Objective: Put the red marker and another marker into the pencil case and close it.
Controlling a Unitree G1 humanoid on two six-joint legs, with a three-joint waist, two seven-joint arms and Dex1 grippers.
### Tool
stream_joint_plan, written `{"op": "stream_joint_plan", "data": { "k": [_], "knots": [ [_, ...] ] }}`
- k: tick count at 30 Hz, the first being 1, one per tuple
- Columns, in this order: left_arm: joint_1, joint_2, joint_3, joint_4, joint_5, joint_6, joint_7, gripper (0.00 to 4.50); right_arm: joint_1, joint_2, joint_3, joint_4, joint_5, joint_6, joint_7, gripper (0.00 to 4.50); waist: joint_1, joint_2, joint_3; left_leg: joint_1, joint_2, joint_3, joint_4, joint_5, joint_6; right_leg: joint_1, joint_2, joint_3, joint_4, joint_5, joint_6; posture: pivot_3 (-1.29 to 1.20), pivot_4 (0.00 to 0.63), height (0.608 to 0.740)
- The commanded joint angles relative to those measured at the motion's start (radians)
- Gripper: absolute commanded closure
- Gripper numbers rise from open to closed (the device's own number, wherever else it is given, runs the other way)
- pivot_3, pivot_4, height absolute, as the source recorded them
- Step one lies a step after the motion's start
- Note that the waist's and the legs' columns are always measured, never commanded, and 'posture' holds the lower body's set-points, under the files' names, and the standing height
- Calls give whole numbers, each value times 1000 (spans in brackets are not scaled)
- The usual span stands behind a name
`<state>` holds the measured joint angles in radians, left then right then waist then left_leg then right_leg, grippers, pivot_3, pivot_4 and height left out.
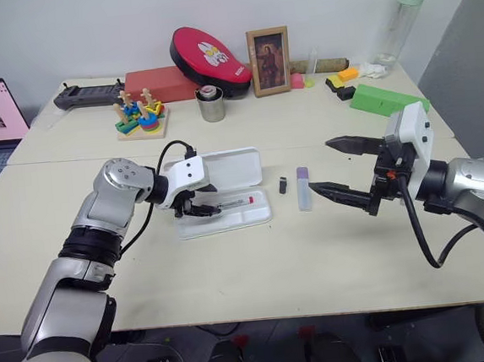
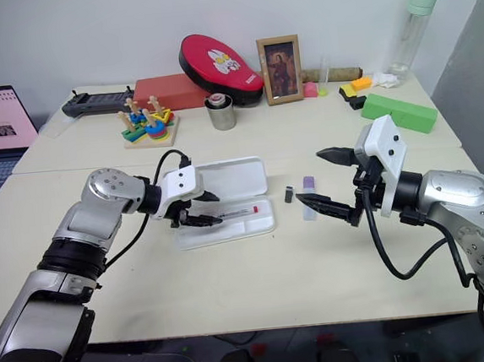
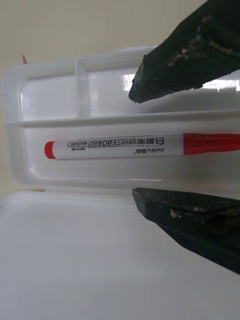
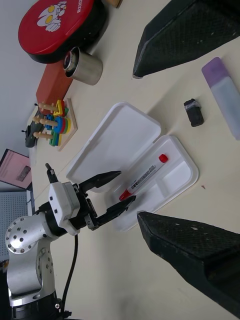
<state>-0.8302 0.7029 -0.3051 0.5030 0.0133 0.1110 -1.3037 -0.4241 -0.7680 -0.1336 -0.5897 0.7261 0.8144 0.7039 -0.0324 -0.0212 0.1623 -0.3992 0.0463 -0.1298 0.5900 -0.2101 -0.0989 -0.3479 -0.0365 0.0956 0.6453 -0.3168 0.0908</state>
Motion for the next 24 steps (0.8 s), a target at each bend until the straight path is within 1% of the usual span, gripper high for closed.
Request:
{"op": "stream_joint_plan", "data": {
  "k": [1,2,4,5,9,11,14,18,20,24],
  "knots": [
    [19,-16,69,-101,-62,49,16,648,-29,15,27,-30,3,24,-46,0,0,0,0,0,0,0,0,0,0,0,0,0,0,0,0,0,150,740],
    [31,-24,90,-134,-90,72,23,484,-38,36,52,-29,-11,35,-79,0,0,0,0,0,0,0,0,0,0,0,0,0,0,0,0,0,150,740],
    [53,-35,137,-192,-137,116,47,126,-64,94,98,-9,-48,90,-188,0,-1,0,0,0,0,0,0,0,0,0,0,0,1,0,0,0,150,740],
    [74,-44,184,-239,-188,148,63,33,-85,156,117,18,-76,146,-289,0,-2,0,0,0,0,0,0,0,0,0,0,0,1,0,0,0,150,740],
    [143,-61,311,-387,-344,270,99,33,-127,327,134,92,-176,337,-557,0,-11,-1,-1,1,0,-1,1,0,0,0,0,0,2,0,0,0,150,740],
    [175,-56,349,-446,-398,323,111,33,-129,390,143,115,-225,406,-647,0,-14,-1,-1,1,0,-1,0,0,0,0,0,0,3,0,0,0,150,740],
    [218,-39,369,-510,-435,367,117,33,-117,462,178,138,-298,454,-735,0,-13,0,-1,1,0,-2,0,0,0,0,0,0,3,0,0,0,150,740],
    [242,-28,366,-552,-457,386,120,33,-103,548,202,182,-357,484,-794,0,-12,-1,-1,1,0,-2,0,0,0,-1,0,0,2,0,0,0,150,740],
    [249,-20,357,-569,-466,396,110,33,-95,588,208,206,-374,482,-805,0,-14,-1,-1,1,0,-1,0,0,0,-1,0,0,3,0,0,0,150,740],
    [247,-17,348,-573,-460,379,116,33,-88,618,236,281,-428,439,-810,0,-16,0,-1,1,0,-1,0,0,0,-1,0,0,3,0,0,0,150,740]
  ]
}}
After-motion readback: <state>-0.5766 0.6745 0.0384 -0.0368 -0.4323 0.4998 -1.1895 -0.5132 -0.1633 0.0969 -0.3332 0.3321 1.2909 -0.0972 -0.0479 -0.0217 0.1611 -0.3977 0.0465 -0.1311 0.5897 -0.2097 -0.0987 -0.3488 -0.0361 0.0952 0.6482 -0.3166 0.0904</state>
